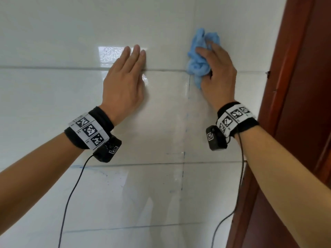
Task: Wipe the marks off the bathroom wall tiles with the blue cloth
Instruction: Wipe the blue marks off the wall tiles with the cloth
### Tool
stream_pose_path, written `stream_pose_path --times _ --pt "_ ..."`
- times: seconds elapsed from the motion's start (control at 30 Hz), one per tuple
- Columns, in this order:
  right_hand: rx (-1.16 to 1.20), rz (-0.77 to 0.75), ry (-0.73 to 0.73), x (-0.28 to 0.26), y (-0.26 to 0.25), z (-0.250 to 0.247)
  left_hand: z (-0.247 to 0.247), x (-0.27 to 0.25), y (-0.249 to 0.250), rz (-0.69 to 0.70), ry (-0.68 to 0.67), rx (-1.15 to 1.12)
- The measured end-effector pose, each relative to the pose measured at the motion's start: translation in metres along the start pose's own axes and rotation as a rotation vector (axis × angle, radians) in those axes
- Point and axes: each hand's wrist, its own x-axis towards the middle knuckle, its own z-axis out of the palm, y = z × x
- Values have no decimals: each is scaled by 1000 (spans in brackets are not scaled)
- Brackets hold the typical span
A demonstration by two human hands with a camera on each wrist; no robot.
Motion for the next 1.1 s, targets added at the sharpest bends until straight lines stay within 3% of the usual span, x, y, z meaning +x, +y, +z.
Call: stream_pose_path --times 0.1,0.27,0.4,0.43,0.5,0.6,0.67,0.73,0.8,0.97,1.1 --pt "6 -73 -50 -41 -6 22 -1 -1 0 -34 -1 -13" --pt "29 -365 -220 -128 -17 34 -5 -1 -1 -43 -32 -39" --pt "-84 -591 -346 -118 -7 21 -7 -3 -1 -38 -48 -23" --pt "-119 -562 -373 -109 0 17 -7 -3 0 -33 -54 -18" --pt "-137 -361 -411 -80 8 5 -7 -3 0 -24 -57 -6" --pt "-47 -65 -183 -43 15 -9 -7 -2 -1 -18 -66 -2" --pt "-1 -14 -50 -39 14 -8 -7 -3 1 -26 -79 -14" --pt "-6 20 -11 -57 8 4 -6 -8 6 -26 -98 -34" --pt "-5 14 -25 -90 0 15 -4 -17 14 1 -122 -75" --pt "49 -182 -294 -175 -14 11 2 -34 40 48 -149 -141" --pt "25 -351 -413 -178 -10 -5 4 -36 47 24 -190 -136"
